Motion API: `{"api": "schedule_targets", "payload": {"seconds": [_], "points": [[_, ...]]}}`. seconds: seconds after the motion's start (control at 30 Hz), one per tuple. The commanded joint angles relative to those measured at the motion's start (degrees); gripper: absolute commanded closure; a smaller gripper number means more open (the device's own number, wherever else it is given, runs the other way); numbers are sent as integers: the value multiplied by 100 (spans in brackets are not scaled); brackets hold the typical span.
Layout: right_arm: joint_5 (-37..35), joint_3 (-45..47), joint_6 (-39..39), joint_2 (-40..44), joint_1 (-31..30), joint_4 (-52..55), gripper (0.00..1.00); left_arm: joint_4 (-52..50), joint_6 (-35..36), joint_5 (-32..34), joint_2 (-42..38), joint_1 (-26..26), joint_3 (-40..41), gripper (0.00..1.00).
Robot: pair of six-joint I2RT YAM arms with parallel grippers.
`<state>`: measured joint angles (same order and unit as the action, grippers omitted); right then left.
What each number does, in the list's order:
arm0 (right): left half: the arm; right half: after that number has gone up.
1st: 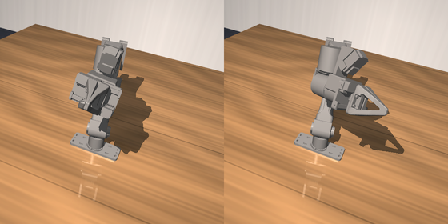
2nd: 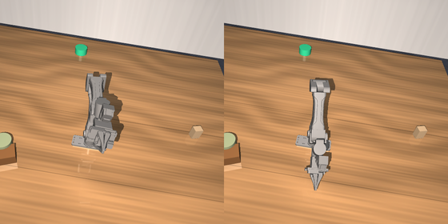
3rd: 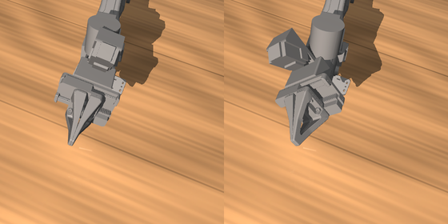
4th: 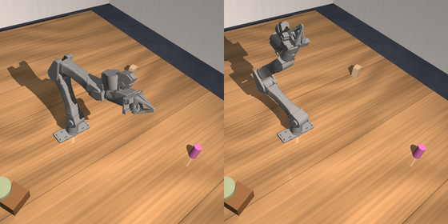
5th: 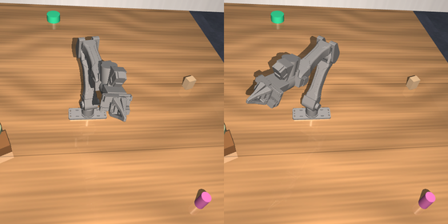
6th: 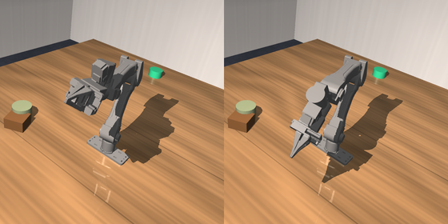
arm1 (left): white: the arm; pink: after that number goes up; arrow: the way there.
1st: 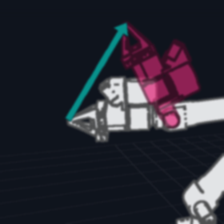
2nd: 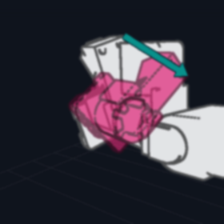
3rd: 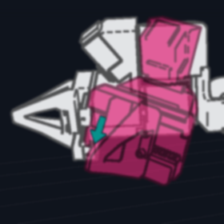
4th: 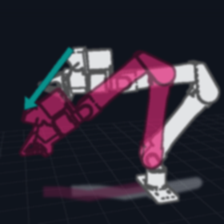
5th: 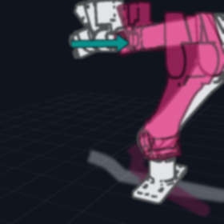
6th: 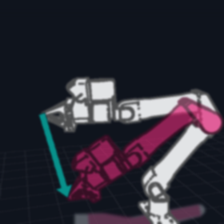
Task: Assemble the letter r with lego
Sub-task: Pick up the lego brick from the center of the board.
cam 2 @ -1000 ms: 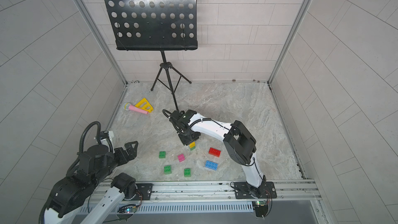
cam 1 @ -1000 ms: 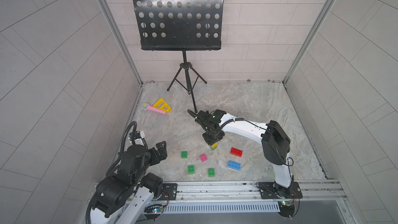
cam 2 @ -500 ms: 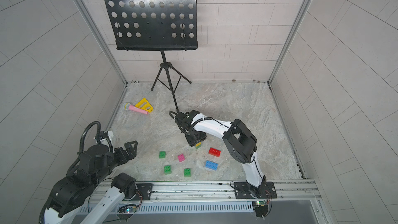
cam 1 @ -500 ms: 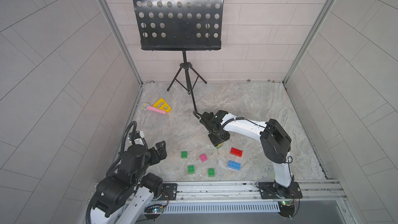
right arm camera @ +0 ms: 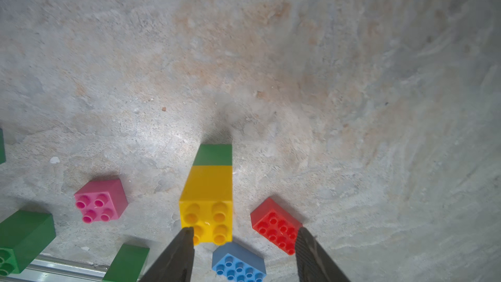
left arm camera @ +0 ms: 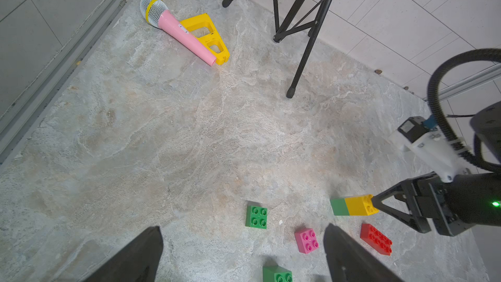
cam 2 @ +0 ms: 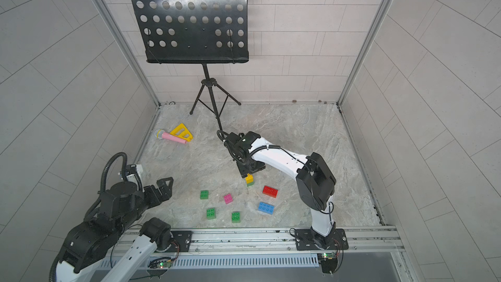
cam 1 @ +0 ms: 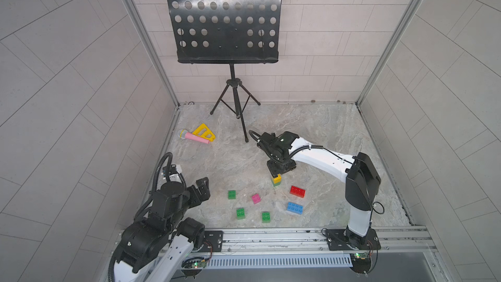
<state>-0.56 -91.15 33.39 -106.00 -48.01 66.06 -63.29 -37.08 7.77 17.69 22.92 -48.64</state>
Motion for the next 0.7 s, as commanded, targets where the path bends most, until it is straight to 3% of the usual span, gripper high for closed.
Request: {"api": "schedule_targets", "payload": {"seconds": [0.0, 0.13, 0.3, 0.47, 0.67], "points": [[-323, -16, 508, 369, -57, 485, 39, 31, -34, 75, 50, 3, 4, 0], [-259, 431, 1011, 880, -172, 368, 39, 43, -12, 42, 76, 8, 4, 0], [69, 1144, 1081, 1504, -300, 49, 37, 51, 20, -13, 177, 3, 4, 0], [181, 2129, 345, 1990, -288, -585, 37, 59, 43, -56, 251, 1, -5, 0], [-444, 2964, -609, 2107, -238, -1183, 35, 70, 61, -63, 304, 3, -2, 0]]}}
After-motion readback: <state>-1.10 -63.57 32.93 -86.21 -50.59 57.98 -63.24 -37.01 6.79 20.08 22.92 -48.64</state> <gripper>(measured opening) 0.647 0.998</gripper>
